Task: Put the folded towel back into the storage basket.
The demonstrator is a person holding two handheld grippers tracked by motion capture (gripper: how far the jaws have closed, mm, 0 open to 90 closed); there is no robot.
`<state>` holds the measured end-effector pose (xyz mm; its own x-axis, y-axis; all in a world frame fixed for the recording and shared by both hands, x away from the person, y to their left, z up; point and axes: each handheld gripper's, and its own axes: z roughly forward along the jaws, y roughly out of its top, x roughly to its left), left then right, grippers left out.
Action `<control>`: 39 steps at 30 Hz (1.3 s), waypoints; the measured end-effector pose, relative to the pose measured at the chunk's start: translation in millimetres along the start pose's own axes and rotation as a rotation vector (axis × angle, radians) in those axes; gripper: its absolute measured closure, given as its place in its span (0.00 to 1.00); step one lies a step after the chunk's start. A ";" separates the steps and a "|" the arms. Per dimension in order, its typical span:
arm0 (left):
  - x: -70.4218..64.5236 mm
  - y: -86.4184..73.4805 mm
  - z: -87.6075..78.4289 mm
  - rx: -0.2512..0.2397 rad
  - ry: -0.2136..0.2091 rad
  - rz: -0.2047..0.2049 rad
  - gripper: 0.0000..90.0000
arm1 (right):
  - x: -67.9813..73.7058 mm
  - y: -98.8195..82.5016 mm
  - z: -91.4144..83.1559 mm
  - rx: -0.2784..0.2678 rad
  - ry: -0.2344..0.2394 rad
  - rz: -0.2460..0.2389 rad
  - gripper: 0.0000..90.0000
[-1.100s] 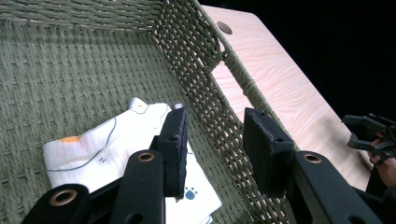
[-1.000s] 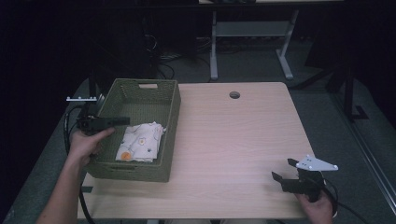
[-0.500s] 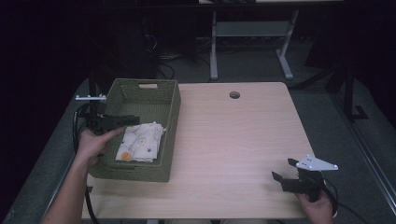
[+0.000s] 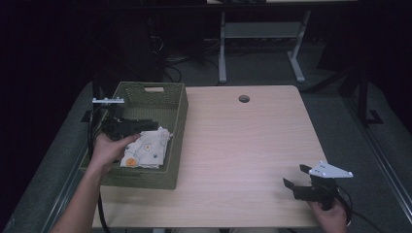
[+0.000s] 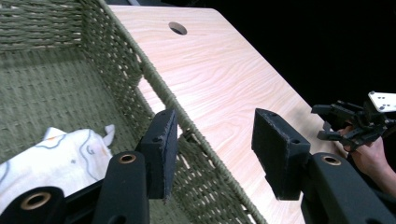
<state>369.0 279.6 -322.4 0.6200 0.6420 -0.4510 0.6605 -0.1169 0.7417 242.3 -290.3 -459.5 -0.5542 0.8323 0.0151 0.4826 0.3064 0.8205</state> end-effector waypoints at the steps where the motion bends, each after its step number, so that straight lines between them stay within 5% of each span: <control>1: -1.8 0.1 1.1 0.002 -0.002 0.002 0.56 | -0.1 0.0 -0.2 -0.001 0.002 -0.001 0.19; 25: -47.4 7.6 44.7 0.055 -0.008 0.048 0.55 | -4.3 -2.1 -4.3 -0.013 0.032 0.011 0.19; 39: -81.9 10.2 71.3 0.070 -0.068 0.093 0.54 | -4.7 -0.7 -3.7 -0.016 0.046 0.001 0.19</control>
<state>355.2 171.8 -313.3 0.7056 0.5735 -0.4163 0.6254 -0.2278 0.7463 242.0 -296.2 -457.9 -0.5848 0.8101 0.0419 0.4725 0.2982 0.8293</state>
